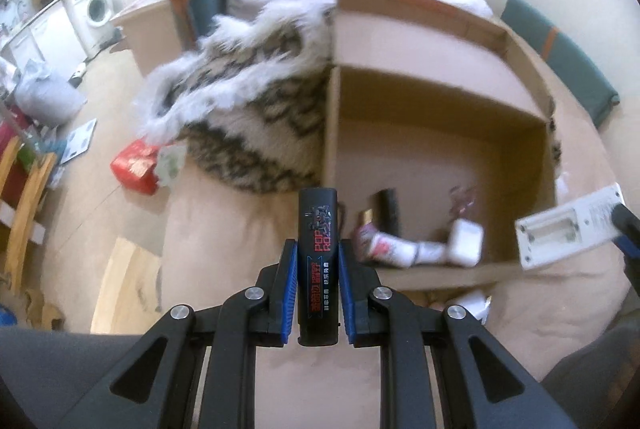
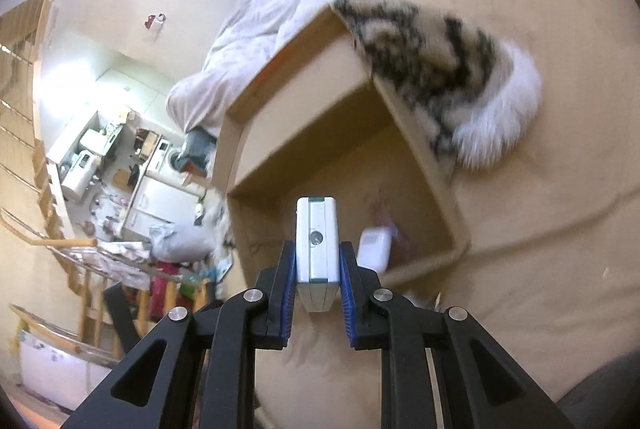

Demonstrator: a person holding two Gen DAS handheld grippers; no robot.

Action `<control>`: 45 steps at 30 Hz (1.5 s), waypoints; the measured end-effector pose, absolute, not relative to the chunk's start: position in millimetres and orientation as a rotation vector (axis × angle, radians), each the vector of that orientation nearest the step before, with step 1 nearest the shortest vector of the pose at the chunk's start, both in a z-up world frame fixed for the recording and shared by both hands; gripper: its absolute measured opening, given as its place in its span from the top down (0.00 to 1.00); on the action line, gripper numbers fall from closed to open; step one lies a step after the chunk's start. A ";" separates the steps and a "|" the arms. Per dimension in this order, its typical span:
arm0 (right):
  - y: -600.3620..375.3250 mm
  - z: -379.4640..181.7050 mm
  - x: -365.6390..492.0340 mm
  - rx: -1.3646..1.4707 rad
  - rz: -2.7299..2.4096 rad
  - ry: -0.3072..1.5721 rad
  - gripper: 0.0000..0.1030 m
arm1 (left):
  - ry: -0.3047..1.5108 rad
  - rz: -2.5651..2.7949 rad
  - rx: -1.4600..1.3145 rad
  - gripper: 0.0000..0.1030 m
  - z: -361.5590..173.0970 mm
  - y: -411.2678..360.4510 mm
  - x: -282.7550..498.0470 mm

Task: Organize rigid objects
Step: 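Lower the black stick and white charger into the box and open both grippers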

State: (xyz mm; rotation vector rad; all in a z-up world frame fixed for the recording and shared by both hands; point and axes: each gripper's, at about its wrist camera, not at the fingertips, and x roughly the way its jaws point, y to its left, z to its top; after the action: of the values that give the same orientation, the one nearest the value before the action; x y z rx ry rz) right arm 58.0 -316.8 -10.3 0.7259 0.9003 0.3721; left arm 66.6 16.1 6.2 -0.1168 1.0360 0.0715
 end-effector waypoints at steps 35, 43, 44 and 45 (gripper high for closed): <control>-280.4 -87.5 160.4 0.764 0.436 1.008 0.79 | 1.158 -0.037 0.003 0.83 -78.1 -64.1 144.6; -270.8 -101.3 166.8 0.781 0.439 1.042 0.79 | 1.180 -0.032 -0.013 0.83 -92.0 -62.7 149.6; -269.2 -103.0 167.2 0.781 0.439 1.048 0.79 | 1.183 -0.029 -0.016 0.83 -93.2 -62.5 150.4; -268.1 -105.0 167.7 0.783 0.438 1.055 0.79 | 1.185 -0.028 -0.020 0.83 -94.4 -62.3 151.2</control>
State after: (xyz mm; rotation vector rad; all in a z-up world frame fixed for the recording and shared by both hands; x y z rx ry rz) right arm 167.7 -268.1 -105.0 0.7830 1.0551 0.4385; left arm 151.2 -62.3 -94.4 -0.0197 1.1853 -0.0280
